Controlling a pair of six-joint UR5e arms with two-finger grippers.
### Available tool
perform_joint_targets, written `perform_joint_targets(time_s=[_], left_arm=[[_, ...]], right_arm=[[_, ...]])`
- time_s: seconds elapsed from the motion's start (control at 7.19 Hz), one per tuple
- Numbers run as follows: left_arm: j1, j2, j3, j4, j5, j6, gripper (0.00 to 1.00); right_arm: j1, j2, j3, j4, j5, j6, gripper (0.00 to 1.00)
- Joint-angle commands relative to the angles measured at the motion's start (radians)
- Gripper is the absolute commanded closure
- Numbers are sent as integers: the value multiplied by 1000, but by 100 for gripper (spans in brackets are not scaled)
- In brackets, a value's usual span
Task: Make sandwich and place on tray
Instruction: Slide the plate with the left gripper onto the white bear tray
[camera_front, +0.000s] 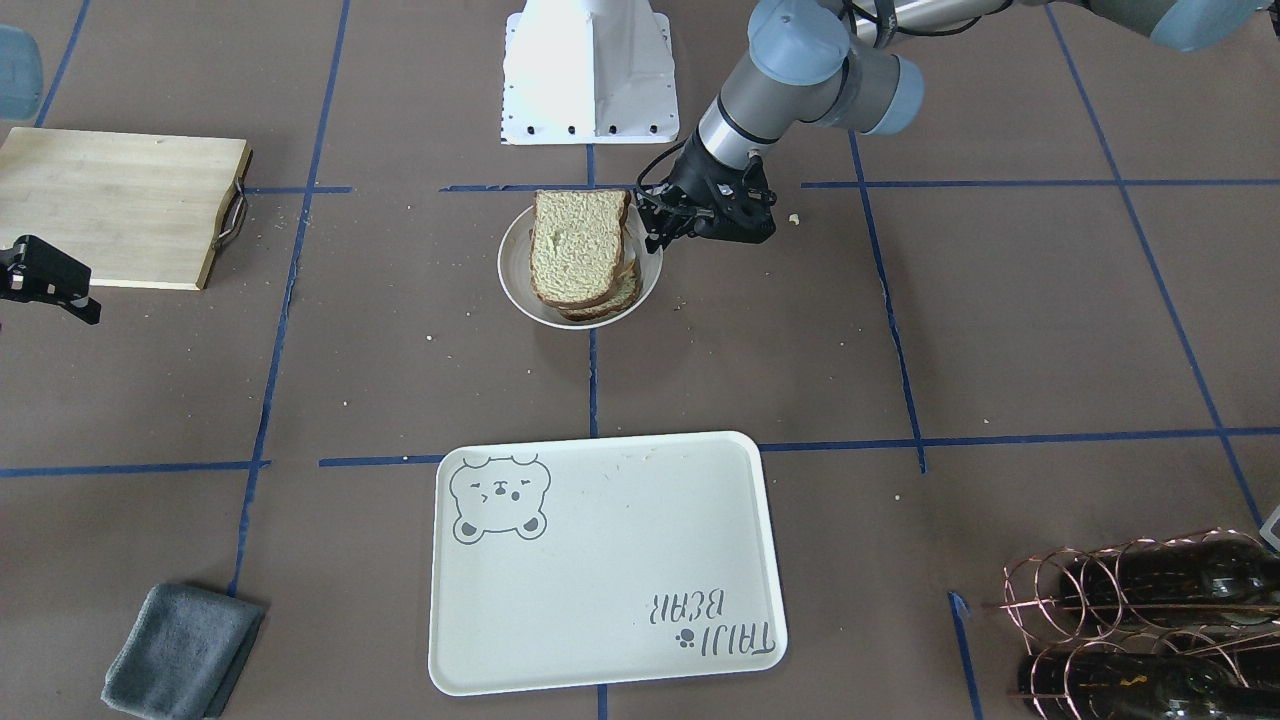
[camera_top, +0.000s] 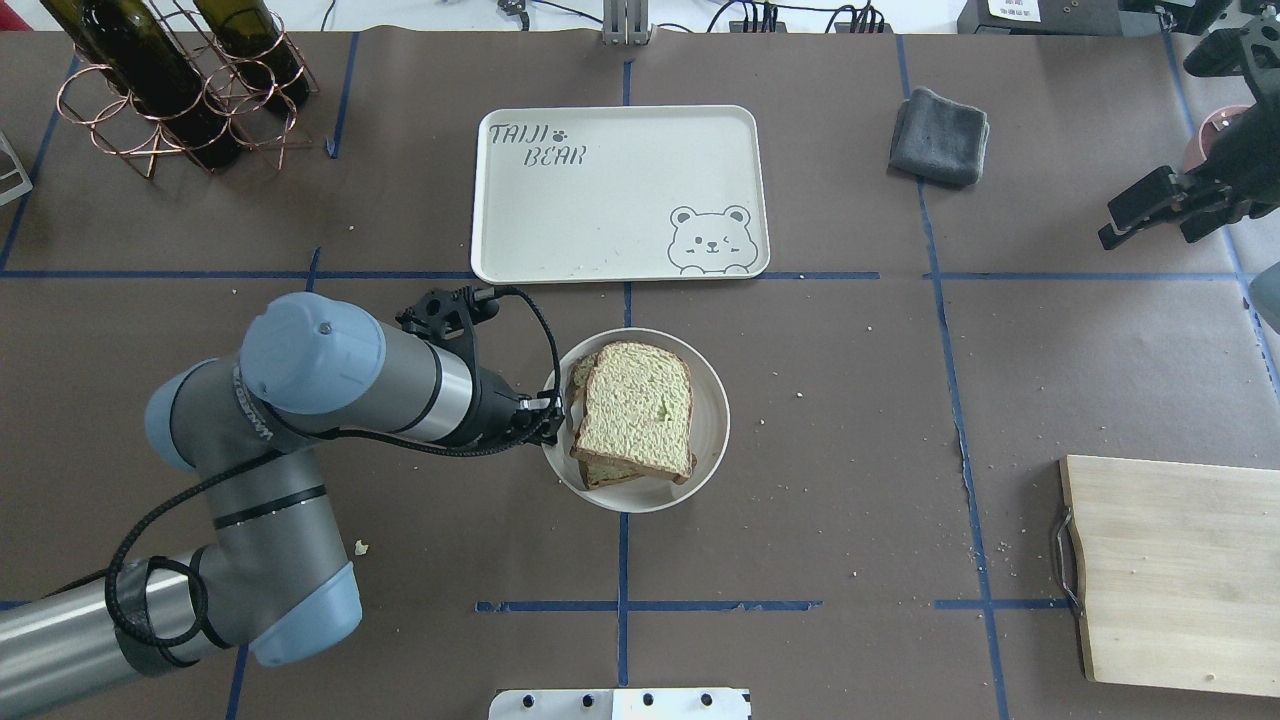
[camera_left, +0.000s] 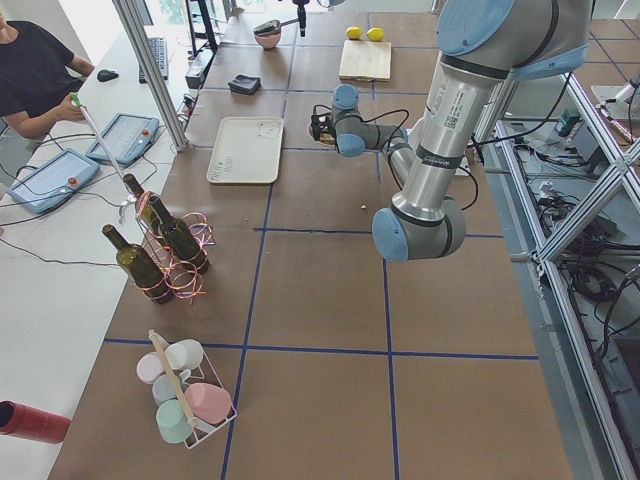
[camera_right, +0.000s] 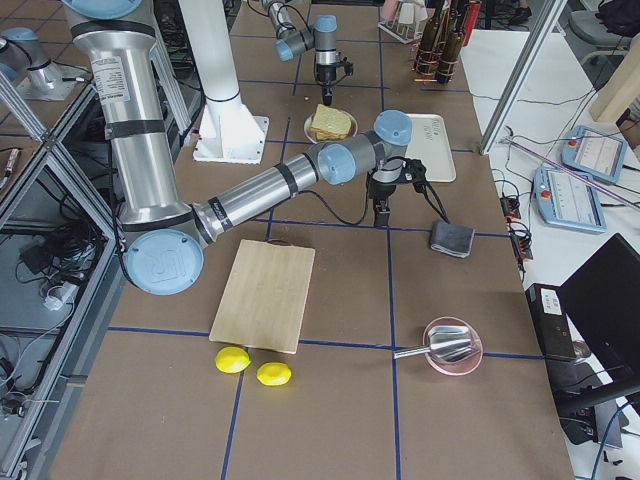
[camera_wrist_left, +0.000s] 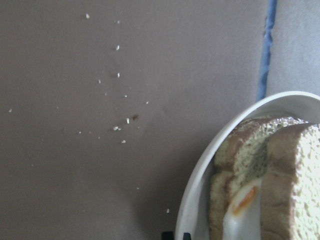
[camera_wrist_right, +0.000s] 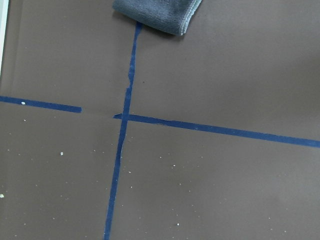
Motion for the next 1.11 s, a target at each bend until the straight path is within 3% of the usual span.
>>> perform_joint_targets(time_s=[0.0,0.42,0.56,0.83,0.97], left_arm=[[-121,-10,49,-16,-48,-115,100],[-219,-202,318,-19,-48,-299,100],[-239,-238,390,-57,-48,-371,100],[-241,-315,581,-190,-38,-507,100],[-240,-362,642,-192,-34,-546,100]], right_arm=[[80,-15,-66,-29,-4,-175,0],[205,-6,-175,-124,-29,-481,0],[226,-6,-213,-123,-24,-504,0],[245,-12,-215,-114,-26,-492,0],[246,-18,-199,-115,-24,-476,0]])
